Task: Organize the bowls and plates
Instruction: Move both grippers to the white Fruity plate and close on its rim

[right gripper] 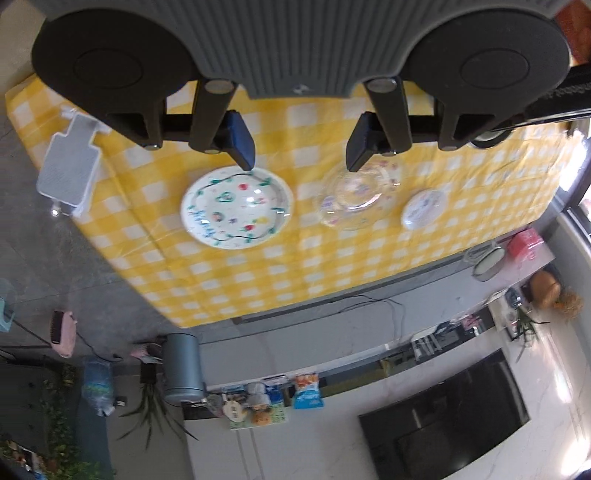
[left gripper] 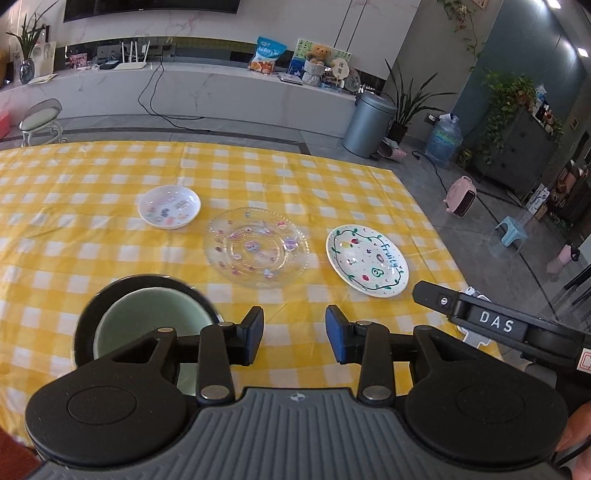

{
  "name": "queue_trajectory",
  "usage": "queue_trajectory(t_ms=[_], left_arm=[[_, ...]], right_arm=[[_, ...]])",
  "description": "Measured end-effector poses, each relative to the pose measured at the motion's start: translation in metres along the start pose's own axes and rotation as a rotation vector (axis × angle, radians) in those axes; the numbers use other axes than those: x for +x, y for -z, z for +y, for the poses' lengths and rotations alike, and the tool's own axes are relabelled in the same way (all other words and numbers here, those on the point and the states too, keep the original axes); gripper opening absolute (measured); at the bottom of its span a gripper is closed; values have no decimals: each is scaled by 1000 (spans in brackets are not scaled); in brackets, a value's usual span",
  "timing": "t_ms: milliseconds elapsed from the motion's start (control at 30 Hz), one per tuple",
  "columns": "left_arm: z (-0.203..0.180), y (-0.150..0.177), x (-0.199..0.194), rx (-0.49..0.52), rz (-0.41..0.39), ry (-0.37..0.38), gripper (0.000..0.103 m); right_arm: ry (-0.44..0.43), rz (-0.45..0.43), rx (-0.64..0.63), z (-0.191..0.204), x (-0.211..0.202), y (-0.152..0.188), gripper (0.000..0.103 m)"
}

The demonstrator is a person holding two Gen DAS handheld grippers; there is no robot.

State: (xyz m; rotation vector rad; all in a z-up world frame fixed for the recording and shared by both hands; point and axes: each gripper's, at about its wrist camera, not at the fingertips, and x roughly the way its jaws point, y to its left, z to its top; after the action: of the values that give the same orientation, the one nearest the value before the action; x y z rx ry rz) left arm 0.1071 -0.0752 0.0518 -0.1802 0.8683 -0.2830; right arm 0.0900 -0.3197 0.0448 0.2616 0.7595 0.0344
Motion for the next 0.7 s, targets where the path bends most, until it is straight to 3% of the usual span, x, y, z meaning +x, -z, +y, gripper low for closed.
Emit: queue_trajectory(t_ms=[433,700], left_arm=[[-37,-27,67,-63,8,90,43],[-51,-34,124,-47,22,86,43]], right_arm=[[21,58,243,-72,62,-44,50],[-16,70,350,-116,112,-39,42]])
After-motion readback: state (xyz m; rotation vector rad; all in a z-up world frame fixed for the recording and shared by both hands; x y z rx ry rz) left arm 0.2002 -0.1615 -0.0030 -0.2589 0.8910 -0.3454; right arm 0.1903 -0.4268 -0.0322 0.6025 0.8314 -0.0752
